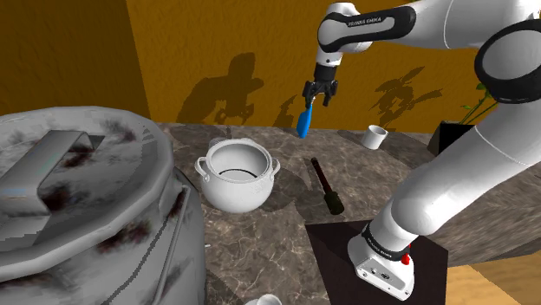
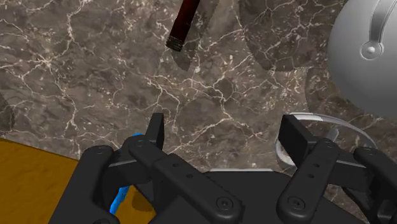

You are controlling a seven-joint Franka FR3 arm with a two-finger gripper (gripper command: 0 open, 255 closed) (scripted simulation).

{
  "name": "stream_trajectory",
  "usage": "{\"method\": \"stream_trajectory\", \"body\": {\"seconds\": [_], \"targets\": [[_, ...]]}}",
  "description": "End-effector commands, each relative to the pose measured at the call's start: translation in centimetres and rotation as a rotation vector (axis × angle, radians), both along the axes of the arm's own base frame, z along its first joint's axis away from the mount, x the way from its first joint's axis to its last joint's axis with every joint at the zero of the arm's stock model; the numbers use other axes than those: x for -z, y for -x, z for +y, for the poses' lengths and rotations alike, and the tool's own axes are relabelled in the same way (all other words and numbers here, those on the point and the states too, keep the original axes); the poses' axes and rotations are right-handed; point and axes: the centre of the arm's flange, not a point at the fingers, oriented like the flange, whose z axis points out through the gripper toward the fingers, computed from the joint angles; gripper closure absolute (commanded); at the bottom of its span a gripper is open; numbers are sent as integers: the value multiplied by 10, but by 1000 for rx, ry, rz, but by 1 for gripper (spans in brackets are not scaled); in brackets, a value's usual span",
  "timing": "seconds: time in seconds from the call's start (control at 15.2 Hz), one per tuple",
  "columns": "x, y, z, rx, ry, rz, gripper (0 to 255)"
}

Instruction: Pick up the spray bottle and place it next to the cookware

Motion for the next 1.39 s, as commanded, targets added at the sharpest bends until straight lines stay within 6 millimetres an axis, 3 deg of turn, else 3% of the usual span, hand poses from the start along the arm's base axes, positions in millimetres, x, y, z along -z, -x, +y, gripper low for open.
{"method": "stream_trajectory", "body": {"seconds": [0.0,0.86,1.32], "targets": [[3,-15,-21,19,14,-7,0],[23,-88,-161,144,97,-45,0],[55,-88,-166,147,100,-46,0]]}}
